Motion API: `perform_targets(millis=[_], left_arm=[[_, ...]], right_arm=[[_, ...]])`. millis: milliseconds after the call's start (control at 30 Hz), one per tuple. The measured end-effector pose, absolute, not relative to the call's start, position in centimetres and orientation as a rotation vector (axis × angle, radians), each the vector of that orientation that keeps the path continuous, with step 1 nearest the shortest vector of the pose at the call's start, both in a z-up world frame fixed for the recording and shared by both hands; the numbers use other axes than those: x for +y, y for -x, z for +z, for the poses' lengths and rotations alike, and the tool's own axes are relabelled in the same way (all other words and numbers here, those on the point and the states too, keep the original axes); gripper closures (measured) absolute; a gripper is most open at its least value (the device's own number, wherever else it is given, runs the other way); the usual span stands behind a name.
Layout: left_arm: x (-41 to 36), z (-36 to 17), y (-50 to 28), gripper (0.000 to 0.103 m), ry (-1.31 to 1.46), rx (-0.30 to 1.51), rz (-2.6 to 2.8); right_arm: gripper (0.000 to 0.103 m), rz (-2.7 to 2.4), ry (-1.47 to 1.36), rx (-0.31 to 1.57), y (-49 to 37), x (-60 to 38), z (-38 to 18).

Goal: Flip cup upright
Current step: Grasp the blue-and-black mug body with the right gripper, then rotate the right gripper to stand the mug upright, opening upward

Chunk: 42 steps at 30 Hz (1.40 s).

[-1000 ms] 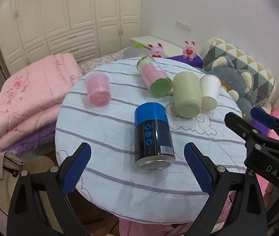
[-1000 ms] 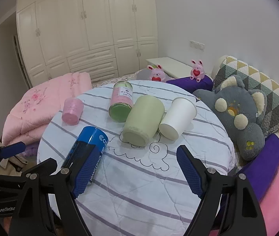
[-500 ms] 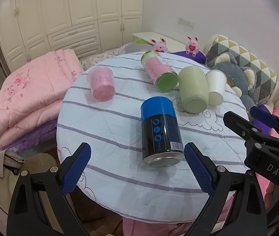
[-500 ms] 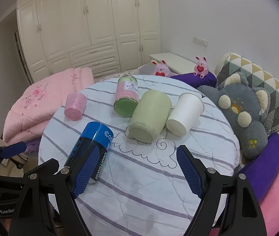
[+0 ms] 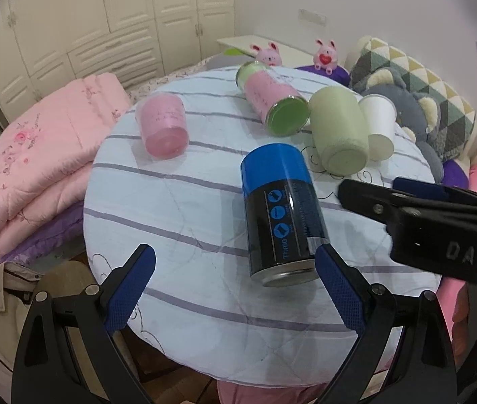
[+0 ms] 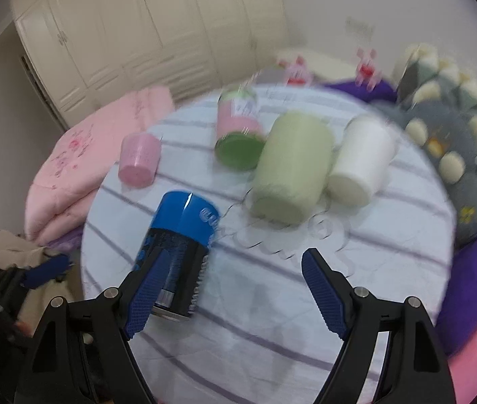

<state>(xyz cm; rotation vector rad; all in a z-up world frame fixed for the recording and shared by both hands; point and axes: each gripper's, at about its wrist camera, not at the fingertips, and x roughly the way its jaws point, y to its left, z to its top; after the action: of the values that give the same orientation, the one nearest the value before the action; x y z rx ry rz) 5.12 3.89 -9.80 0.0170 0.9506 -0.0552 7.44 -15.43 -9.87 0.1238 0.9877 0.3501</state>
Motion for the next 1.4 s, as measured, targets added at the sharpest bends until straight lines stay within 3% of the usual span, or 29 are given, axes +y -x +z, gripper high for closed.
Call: perform_targets(millis=[267, 667, 733, 833, 1400], left_arm=[[4.8, -10.2, -6.9, 0.005, -0.003, 0.962, -0.088], [4.9, -10.9, -8.8, 0.000, 0.024, 0.981, -0.198], [5.0, -11.0, -9.0, 0.000, 0.032, 0.983, -0.204], [5.1, -11.0, -9.1, 0.000, 0.038, 0.984, -0.207], [2.6, -11.6, -8.4, 0.000, 0.023, 1.009, -0.259]], right_arm=[[0.021, 0.450, -0.301, 1.199, -11.7, -13.4, -13.0], [0.021, 0.521, -0.400, 1.336, -15.3, -11.3, -16.4], [0.022, 0.541, -0.406, 1.328, -15.3, -11.3, -16.4], [0.032, 0.558, -0.373, 1.300, -15.1, -11.1, -16.1], [0.032, 0.574, -0.335, 1.244, -14.5, -11.8, -15.0]])
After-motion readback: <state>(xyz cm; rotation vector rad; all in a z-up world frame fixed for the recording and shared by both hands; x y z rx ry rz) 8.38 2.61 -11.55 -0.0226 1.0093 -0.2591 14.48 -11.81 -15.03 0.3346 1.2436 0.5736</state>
